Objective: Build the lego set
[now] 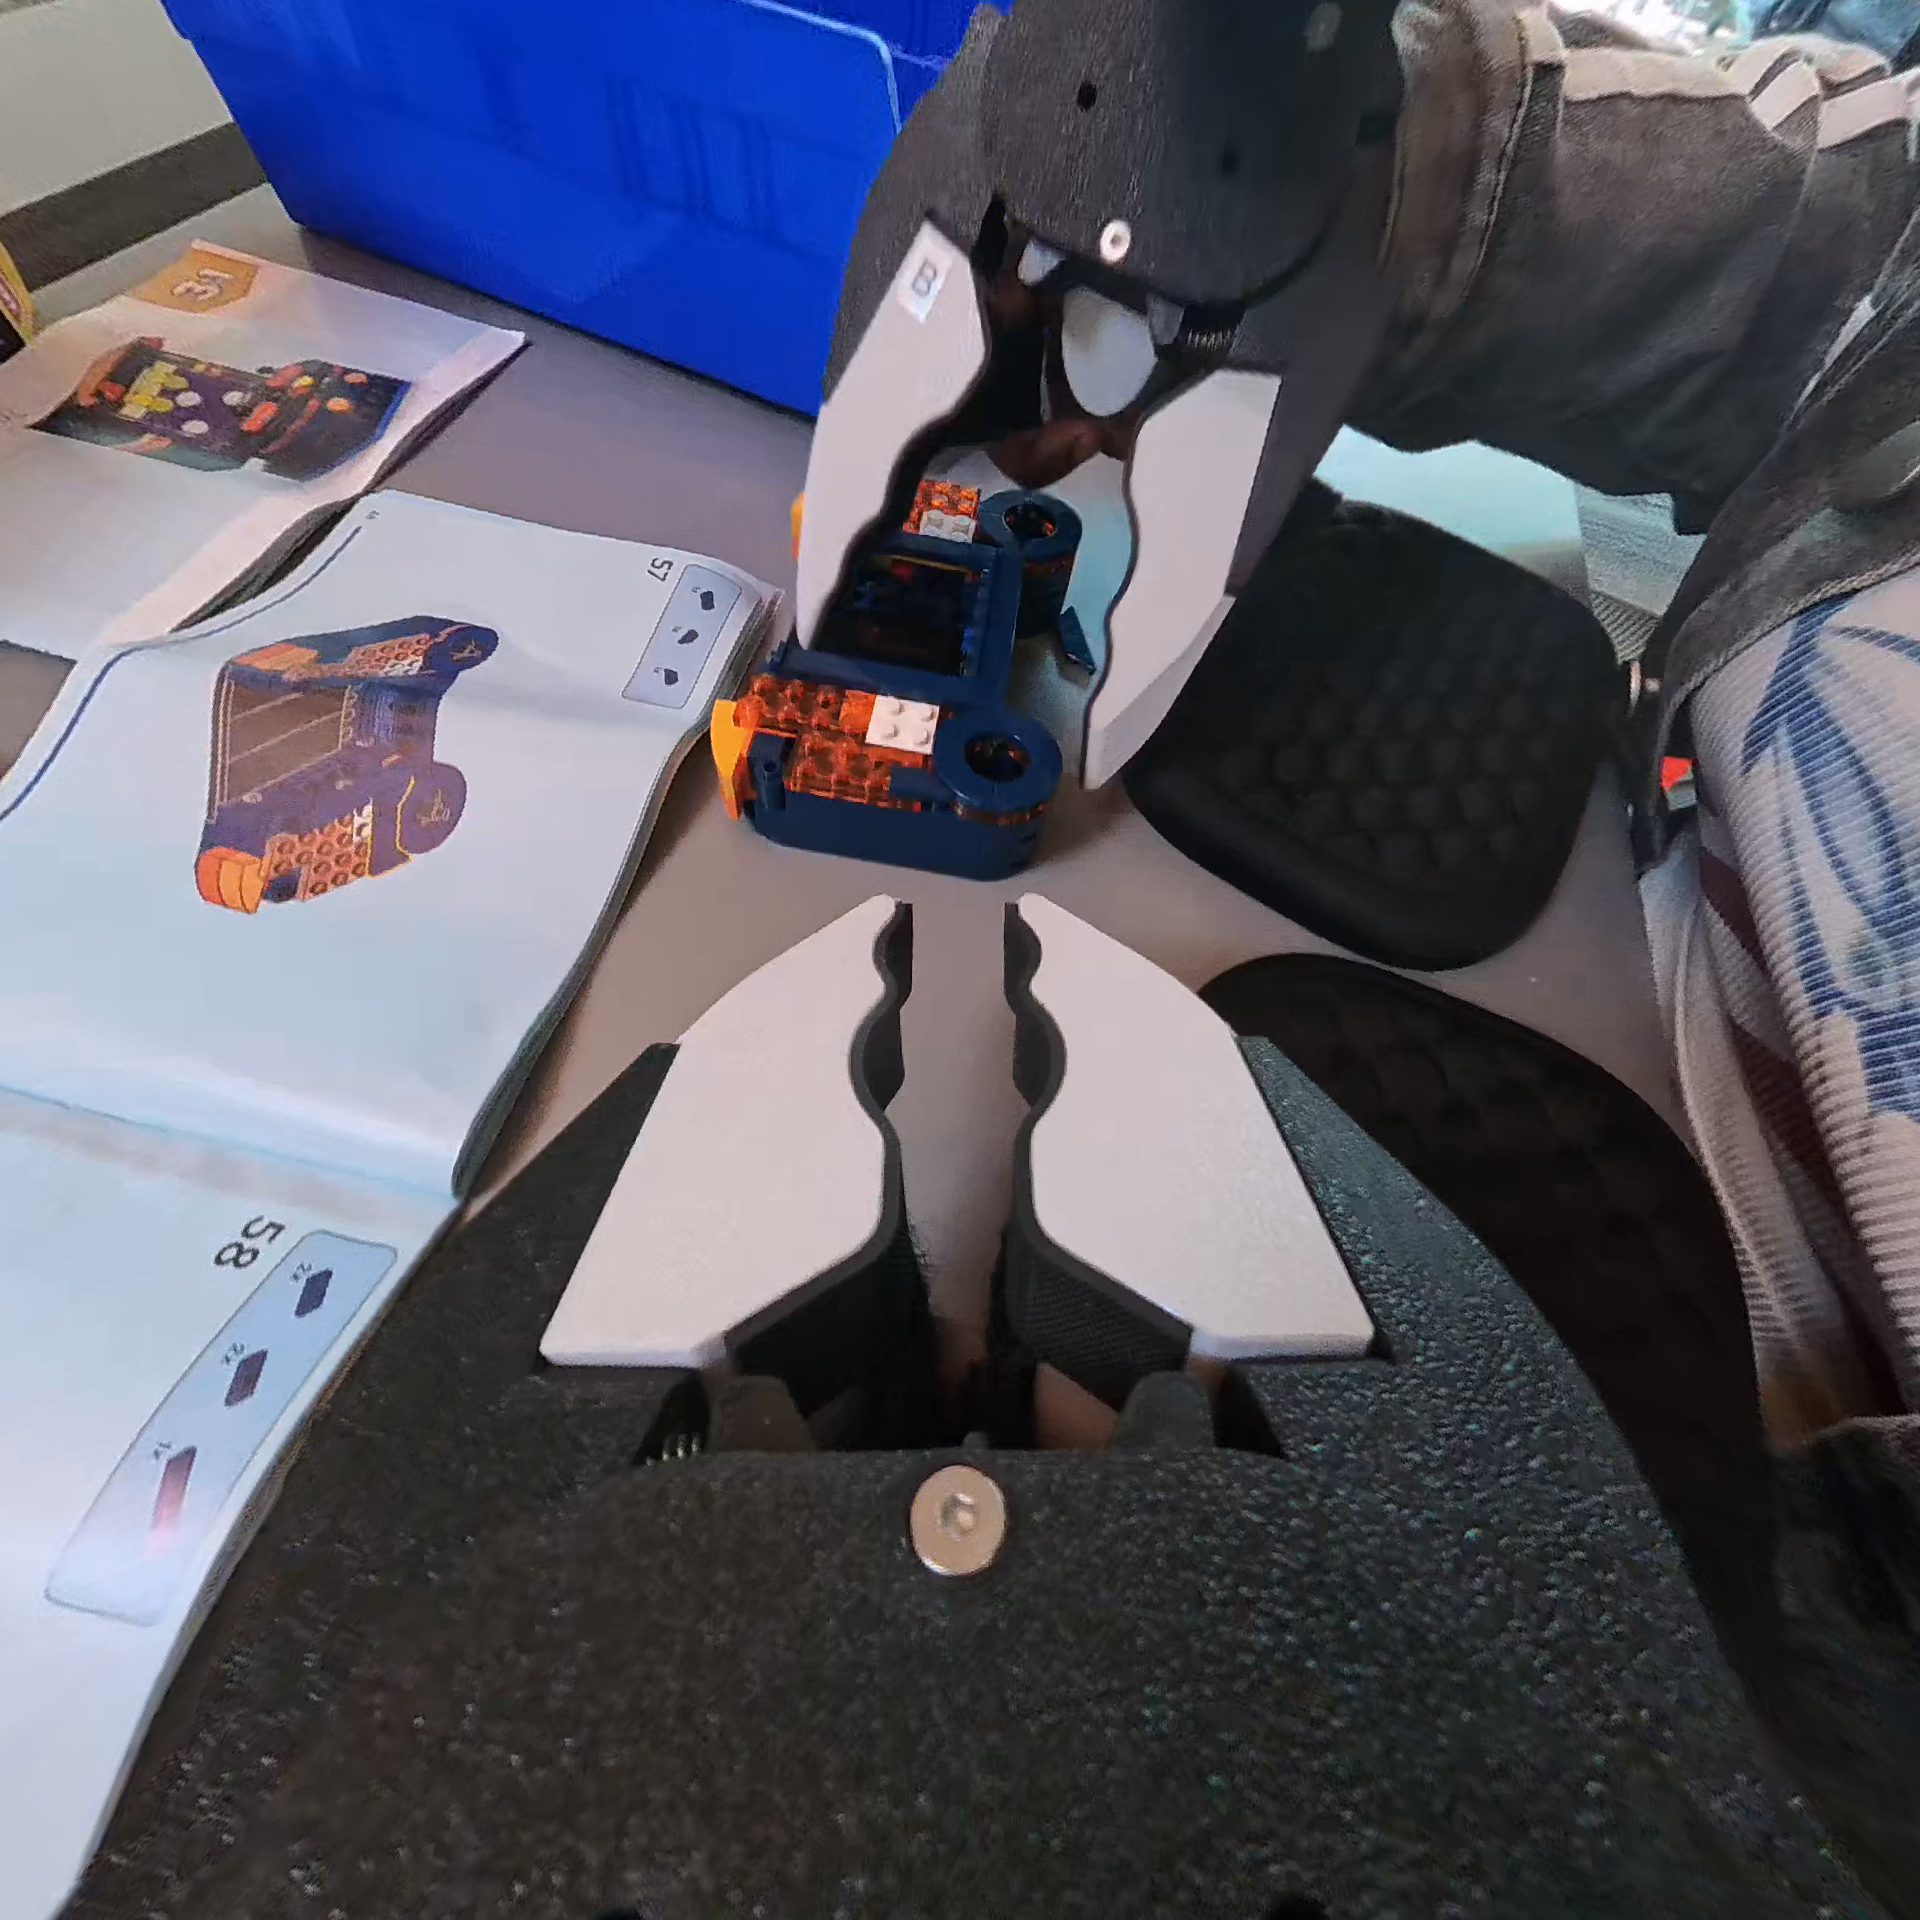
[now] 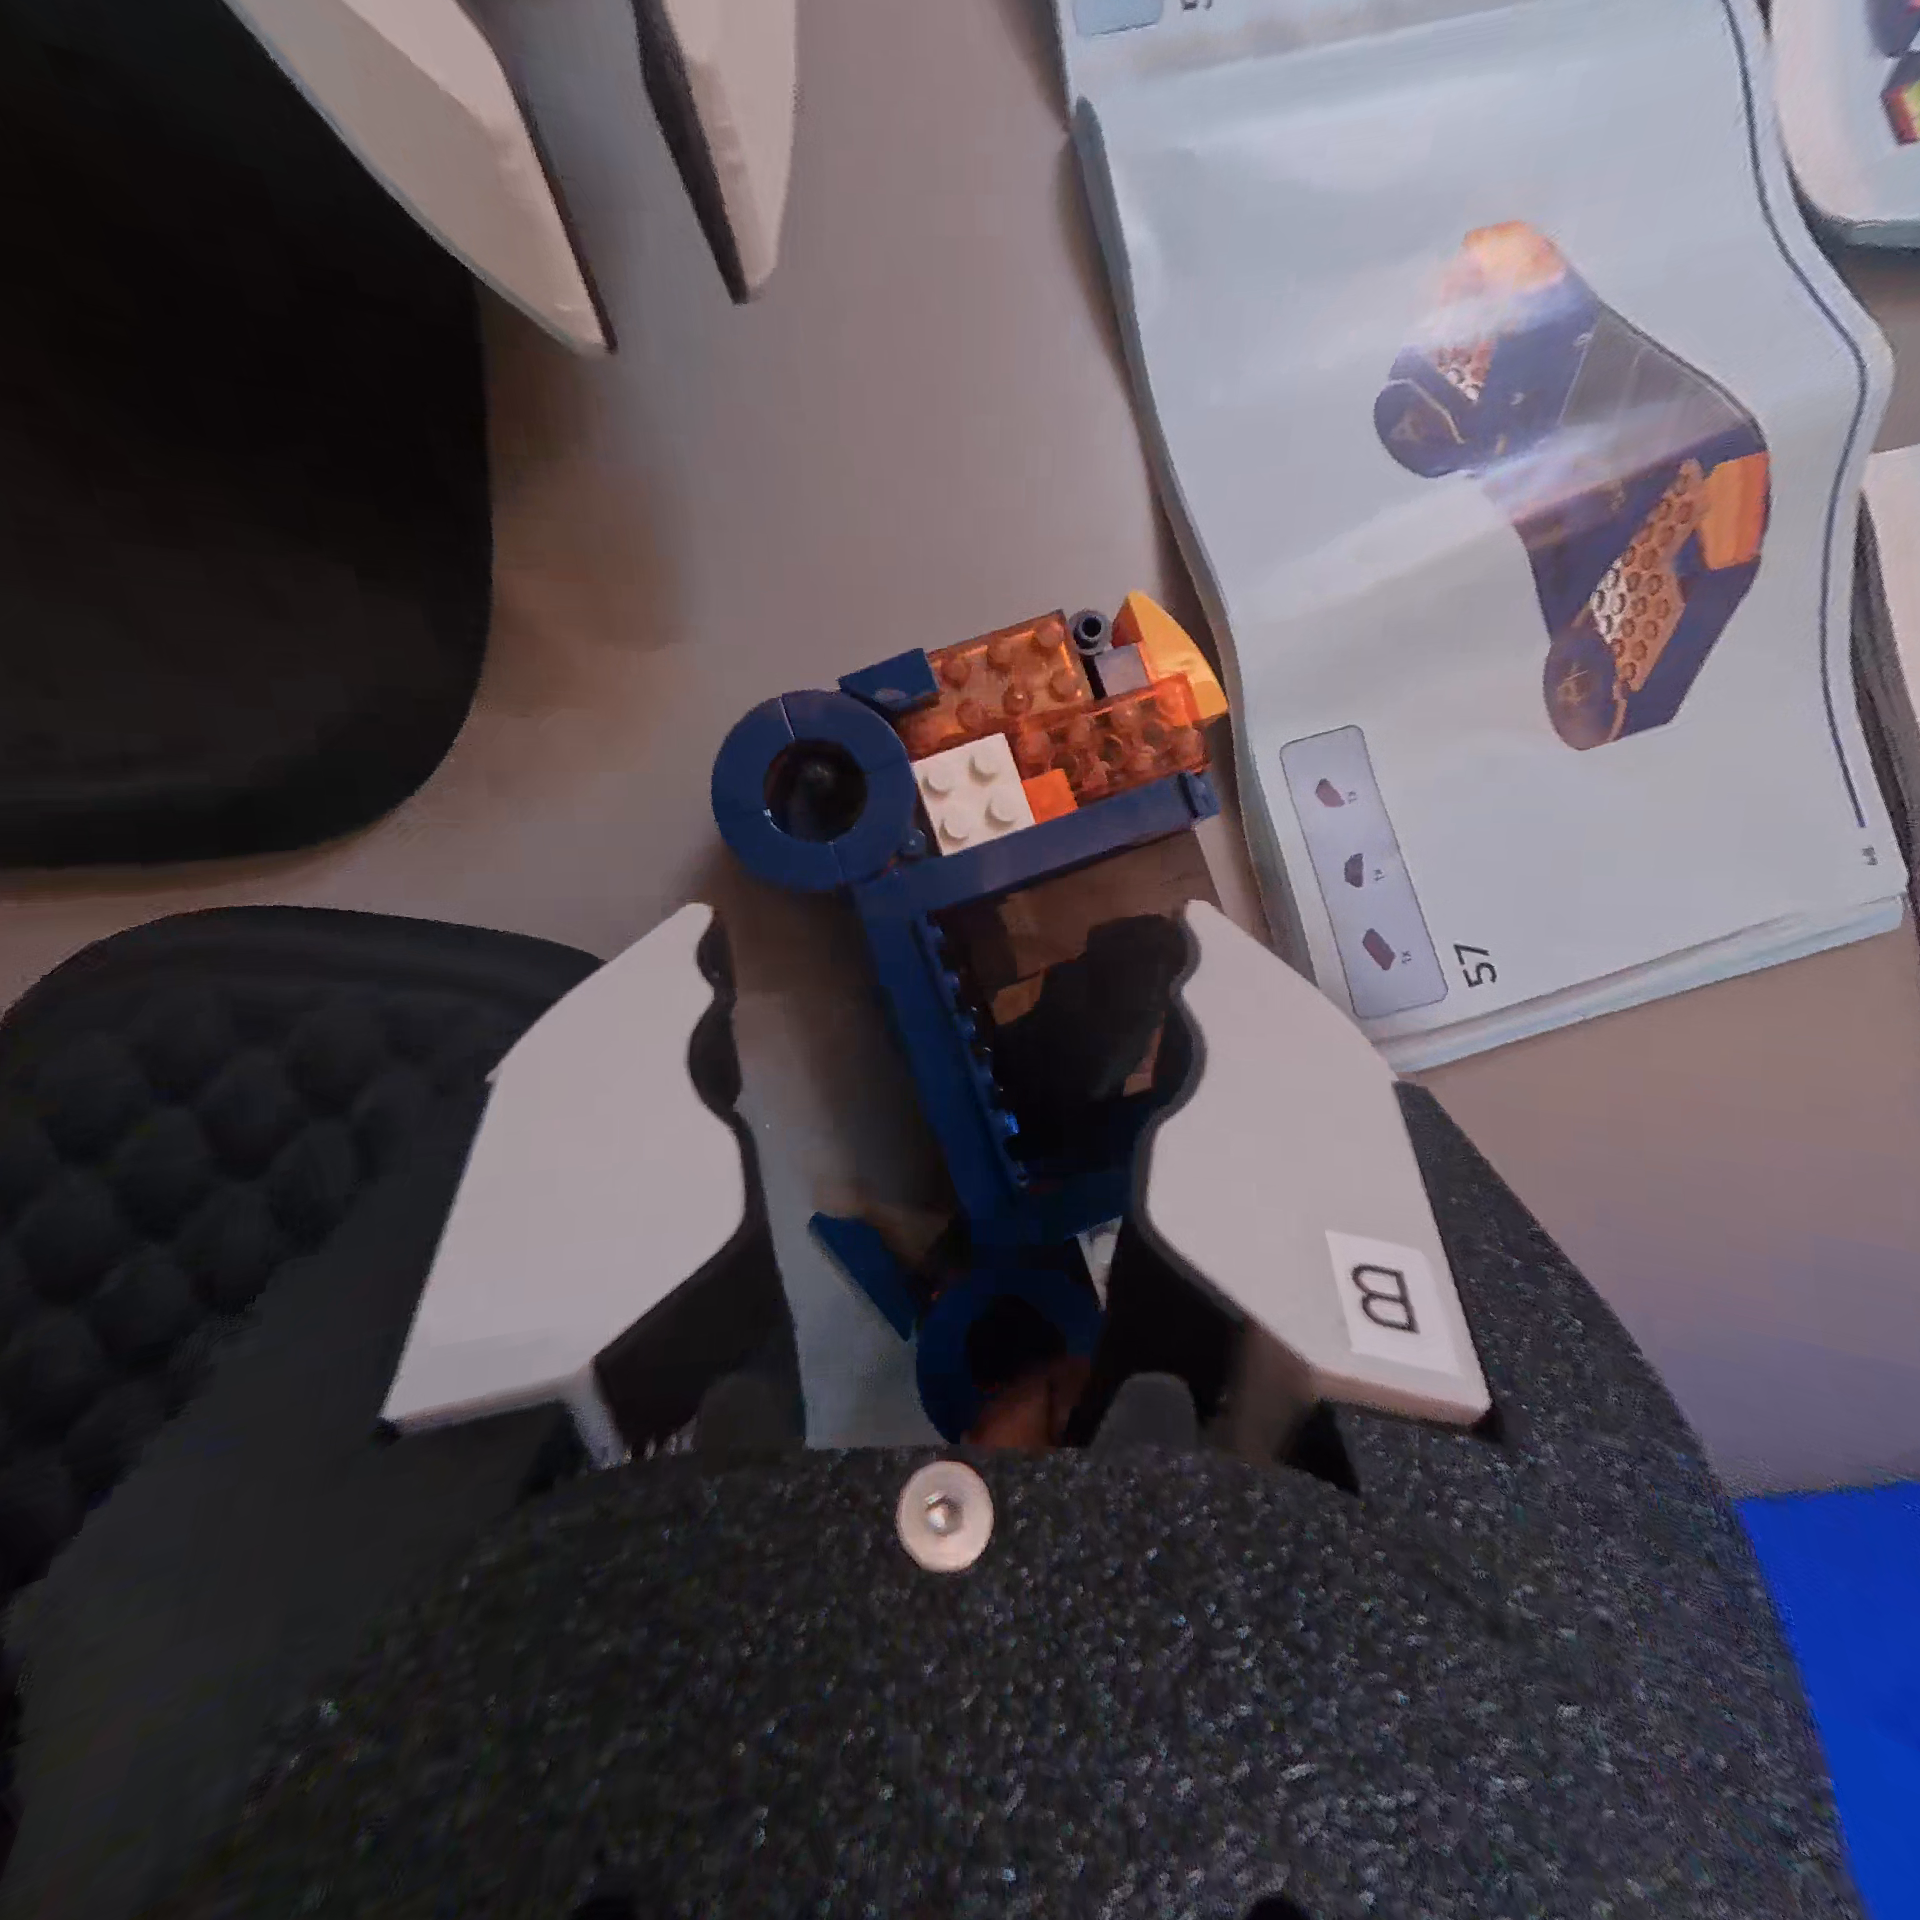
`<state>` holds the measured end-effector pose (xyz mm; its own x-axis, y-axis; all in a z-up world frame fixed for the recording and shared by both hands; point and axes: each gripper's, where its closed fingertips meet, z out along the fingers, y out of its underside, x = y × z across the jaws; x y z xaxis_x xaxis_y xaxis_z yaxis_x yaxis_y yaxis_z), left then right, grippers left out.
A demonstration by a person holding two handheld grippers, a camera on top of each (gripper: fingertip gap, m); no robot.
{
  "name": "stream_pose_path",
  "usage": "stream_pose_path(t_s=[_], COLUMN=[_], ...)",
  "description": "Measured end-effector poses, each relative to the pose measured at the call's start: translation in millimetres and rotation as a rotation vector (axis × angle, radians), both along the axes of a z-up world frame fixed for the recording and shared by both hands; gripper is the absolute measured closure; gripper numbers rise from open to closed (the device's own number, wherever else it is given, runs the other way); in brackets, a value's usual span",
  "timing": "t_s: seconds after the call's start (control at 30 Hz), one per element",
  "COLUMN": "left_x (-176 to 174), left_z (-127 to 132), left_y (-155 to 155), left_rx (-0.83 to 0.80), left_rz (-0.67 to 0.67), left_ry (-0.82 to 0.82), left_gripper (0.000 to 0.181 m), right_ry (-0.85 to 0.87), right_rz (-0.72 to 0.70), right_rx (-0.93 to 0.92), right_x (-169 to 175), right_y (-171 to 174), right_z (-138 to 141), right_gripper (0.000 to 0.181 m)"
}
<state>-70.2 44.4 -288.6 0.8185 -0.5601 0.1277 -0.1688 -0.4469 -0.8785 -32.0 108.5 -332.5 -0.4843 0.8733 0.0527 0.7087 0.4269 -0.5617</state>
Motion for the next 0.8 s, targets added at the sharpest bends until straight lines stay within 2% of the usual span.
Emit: stream_pose_path(t_s=[0.13,0.27,0.4,0.57,0.7,0.8], left_x=[3.8,-4.3,-13.4,-12.5,4.4,2.1], left_z=[-0.6,-2.2,3.9,-3.6,-8.5,-14.9], left_y=[6.5,11.6,16.7,16.9,17.1,22.4], left_rx=[0.006,0.006,0.073,0.045,0.025,0.015], left_rz=[0.009,0.07,0.126,0.099,0.014,0.032], left_ry=[-0.022,-0.015,-0.013,0.041,0.027,0.075], left_gripper=[0.165,0.16,0.18,0.181,0.181,0.181], right_ry=[0.019,0.041,0.069,0.117,0.133,0.138], right_rz=[0.035,0.051,0.089,0.09,0.094,0.096], right_rx=[-0.012,-0.021,-0.04,-0.105,-0.113,-0.116], right_x=[-5.5,-13.2,-19.9,-22.9,-23.4,-23.5], right_y=[-7.6,-17.2,-30.2,-31.8,-31.9,-32.1], right_z=[0.0,1.1,4.3,18.1,19.6,19.8], right_gripper=[0.118,0.12,0.122,0.118,0.121,0.122])
